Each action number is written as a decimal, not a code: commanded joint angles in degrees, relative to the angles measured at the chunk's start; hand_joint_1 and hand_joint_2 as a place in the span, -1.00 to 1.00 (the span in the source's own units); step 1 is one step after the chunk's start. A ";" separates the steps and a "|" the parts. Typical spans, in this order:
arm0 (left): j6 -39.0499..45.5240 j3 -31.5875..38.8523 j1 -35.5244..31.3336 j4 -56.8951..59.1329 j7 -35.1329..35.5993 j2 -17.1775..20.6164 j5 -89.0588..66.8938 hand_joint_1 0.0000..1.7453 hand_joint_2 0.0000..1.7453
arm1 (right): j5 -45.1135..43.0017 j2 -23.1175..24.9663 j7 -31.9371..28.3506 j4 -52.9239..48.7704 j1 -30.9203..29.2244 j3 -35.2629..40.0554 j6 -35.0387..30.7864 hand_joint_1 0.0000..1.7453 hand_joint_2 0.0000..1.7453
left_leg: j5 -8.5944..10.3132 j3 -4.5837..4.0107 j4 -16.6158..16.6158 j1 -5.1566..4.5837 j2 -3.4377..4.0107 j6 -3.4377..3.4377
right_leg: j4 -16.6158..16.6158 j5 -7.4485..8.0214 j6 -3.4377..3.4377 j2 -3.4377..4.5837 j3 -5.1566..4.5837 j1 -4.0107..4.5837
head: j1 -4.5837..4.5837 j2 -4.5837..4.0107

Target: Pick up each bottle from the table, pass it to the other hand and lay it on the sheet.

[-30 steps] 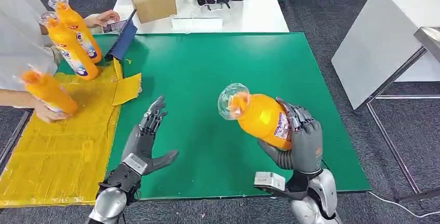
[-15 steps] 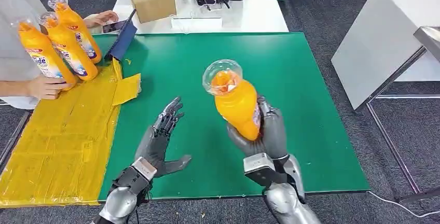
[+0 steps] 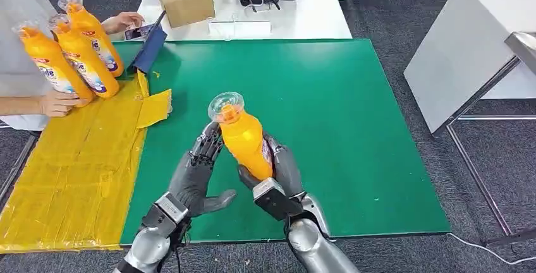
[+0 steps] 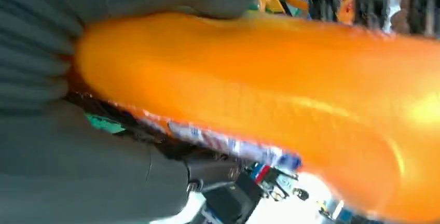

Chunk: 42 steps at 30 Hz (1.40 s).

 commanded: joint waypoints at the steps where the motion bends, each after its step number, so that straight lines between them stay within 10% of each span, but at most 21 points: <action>1: 1.10 -0.72 -3.70 4.02 0.21 1.72 3.25 -1.00 1.00 | 5.21 0.76 0.33 9.01 -3.92 11.02 -1.77 1.00 1.00 | -0.12 0.29 -0.01 0.06 -0.07 -0.09 | -0.01 -0.11 -0.11 0.29 0.28 0.01 | 0.02 0.00; 39: 16.38 3.86 -6.15 13.04 3.11 -0.56 -11.43 -1.00 1.00 | 14.53 -3.88 3.58 -1.70 -3.88 21.51 -9.70 1.00 1.00 | -0.14 0.26 0.01 0.06 -0.19 -0.09 | 0.02 -0.15 -0.13 0.19 0.27 0.00 | 0.02 0.00; 41: 16.11 4.39 -5.73 12.69 2.15 -1.05 -10.04 1.00 1.00 | 14.39 -3.89 3.68 -1.50 -3.97 21.54 -9.68 1.00 1.00 | -0.13 0.22 0.02 0.05 -0.19 -0.09 | 0.02 -0.15 -0.11 0.16 0.24 -0.01 | 0.02 0.00; 42: 16.27 5.08 -5.29 12.12 1.09 -1.15 -8.58 1.00 1.00 | 14.29 -3.84 3.69 -1.38 -4.06 21.51 -9.60 1.00 1.00 | -0.05 0.09 -0.02 0.02 -0.10 -0.05 | -0.02 -0.06 -0.07 0.10 0.09 -0.01 | 0.02 0.00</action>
